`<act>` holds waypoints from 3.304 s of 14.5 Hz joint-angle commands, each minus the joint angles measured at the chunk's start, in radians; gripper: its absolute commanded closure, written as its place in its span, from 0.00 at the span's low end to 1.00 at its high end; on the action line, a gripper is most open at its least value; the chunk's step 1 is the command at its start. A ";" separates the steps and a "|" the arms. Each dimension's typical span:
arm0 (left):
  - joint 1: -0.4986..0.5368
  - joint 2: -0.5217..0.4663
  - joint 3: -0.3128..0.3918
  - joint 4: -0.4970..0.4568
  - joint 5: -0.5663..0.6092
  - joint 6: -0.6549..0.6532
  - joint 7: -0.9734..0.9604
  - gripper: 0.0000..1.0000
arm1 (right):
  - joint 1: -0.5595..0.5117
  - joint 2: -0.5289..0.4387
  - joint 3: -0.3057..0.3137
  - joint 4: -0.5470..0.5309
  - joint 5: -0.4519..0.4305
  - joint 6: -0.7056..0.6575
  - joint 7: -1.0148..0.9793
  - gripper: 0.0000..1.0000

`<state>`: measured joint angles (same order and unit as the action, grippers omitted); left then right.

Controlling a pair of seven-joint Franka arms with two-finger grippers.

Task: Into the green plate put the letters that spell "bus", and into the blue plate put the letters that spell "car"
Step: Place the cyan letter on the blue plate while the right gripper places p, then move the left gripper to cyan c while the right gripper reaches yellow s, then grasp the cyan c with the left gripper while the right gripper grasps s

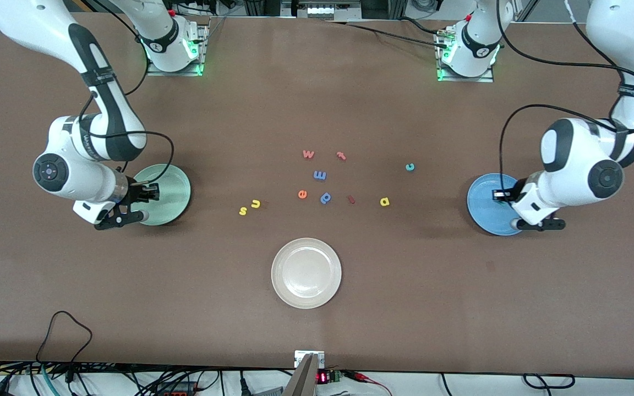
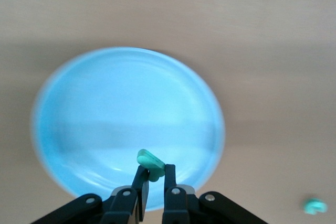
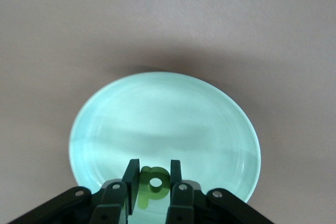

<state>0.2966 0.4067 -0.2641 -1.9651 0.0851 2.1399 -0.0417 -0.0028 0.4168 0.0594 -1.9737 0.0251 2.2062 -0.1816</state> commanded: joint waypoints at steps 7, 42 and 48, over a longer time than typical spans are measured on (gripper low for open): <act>0.009 0.047 -0.076 0.049 0.059 -0.096 -0.006 0.21 | 0.038 -0.010 0.031 0.053 0.024 -0.031 0.063 0.00; -0.060 0.109 -0.383 -0.290 0.055 0.272 -0.498 0.74 | 0.383 0.297 0.023 0.312 -0.016 0.082 0.692 0.47; 0.030 0.048 -0.385 -0.238 0.056 0.186 -0.478 0.82 | 0.383 0.304 0.023 0.312 -0.017 0.092 0.692 0.47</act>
<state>0.2558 0.5034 -0.6337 -2.2319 0.1207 2.3922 -0.5252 0.3704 0.7065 0.0896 -1.6826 0.0244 2.2965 0.4942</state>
